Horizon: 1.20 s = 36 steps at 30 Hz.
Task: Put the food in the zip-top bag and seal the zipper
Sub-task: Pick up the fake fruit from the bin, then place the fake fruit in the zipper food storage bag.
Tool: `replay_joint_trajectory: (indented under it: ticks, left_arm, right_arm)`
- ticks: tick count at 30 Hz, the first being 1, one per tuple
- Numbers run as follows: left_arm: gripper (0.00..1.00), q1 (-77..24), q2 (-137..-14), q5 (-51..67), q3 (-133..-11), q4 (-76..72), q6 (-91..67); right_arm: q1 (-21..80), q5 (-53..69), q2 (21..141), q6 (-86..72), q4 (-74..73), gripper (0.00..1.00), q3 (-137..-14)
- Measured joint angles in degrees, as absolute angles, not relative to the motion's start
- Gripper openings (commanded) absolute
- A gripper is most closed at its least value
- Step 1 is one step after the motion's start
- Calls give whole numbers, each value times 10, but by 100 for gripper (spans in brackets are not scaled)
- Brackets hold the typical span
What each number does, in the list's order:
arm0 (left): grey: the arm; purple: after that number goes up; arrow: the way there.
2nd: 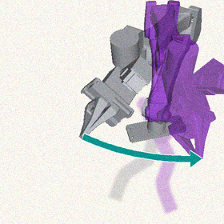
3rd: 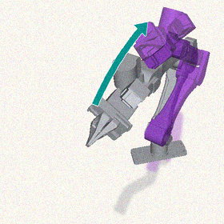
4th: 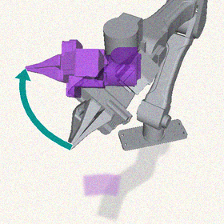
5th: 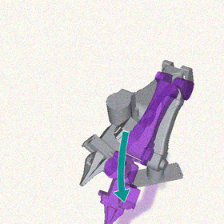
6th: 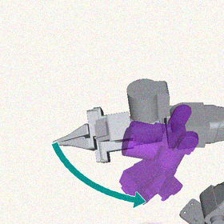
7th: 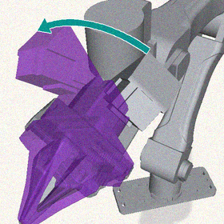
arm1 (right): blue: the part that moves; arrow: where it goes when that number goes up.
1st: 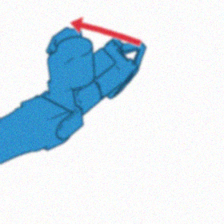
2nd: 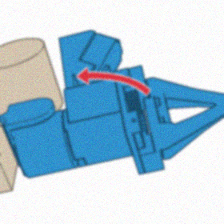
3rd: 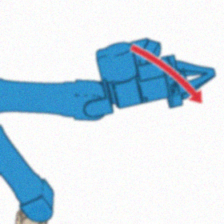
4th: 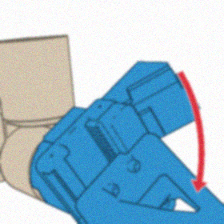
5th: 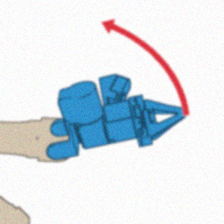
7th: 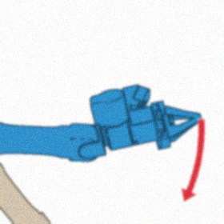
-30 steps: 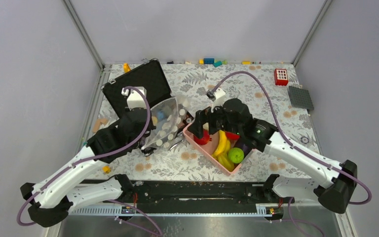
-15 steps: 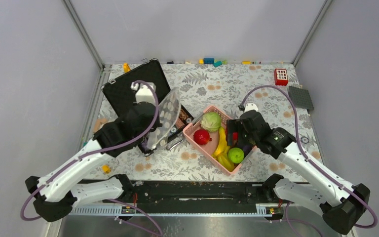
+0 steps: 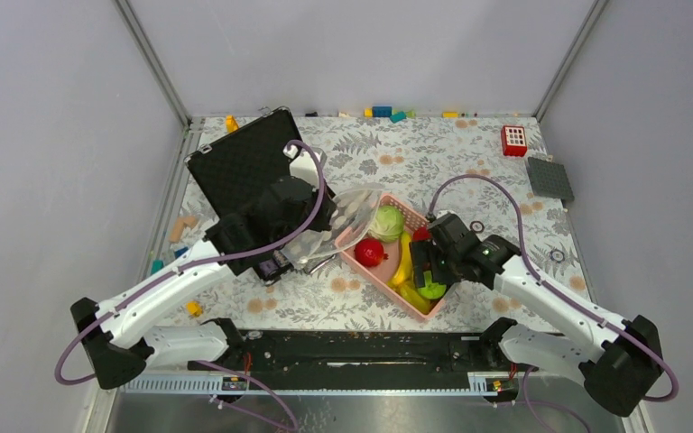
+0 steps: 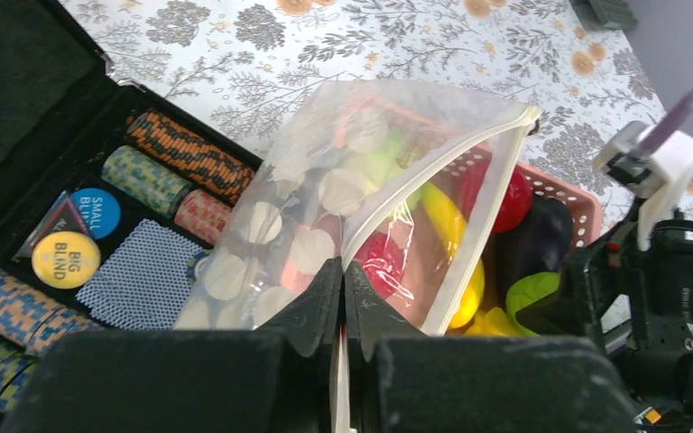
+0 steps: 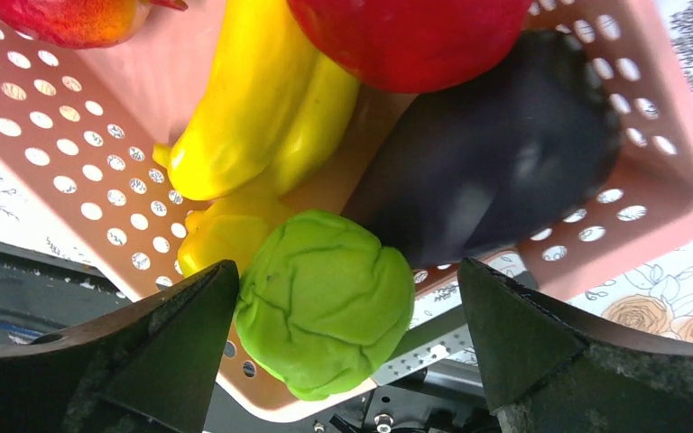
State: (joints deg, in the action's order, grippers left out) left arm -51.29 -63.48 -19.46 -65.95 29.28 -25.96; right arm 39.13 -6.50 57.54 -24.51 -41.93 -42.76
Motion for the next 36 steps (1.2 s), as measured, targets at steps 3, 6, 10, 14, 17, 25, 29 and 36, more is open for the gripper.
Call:
replay_joint_trajectory:
  ticks: [3,6,10,14,17,25,29,36]
  left_arm:
    - [0,-513,-639,-180,-653,282,-262]
    - [0,-513,-640,-173,-645,277,-266]
    - [0,-513,-640,-169,-640,272,-269]
    - [0,-513,-640,-167,-639,265,-271]
    - [0,-513,-640,-167,-636,260,-273]
    - [0,-513,-635,-166,-628,256,-282]
    - [0,-513,-627,-161,-622,256,-289]
    - [0,-513,-622,-139,-622,262,-311]
  right_arm:
    - [402,-51,593,-246,-418,100,-428]
    - [417,-44,594,-250,-423,96,-427]
    - [427,-38,586,-254,-433,73,-424]
    - [428,-38,578,-258,-436,40,-419]
    - [428,-41,576,-264,-439,37,-419]
    - [428,-27,461,-240,-386,28,-445]
    - [429,61,404,-243,-216,28,-445]
    - [450,183,528,-258,43,28,-483]
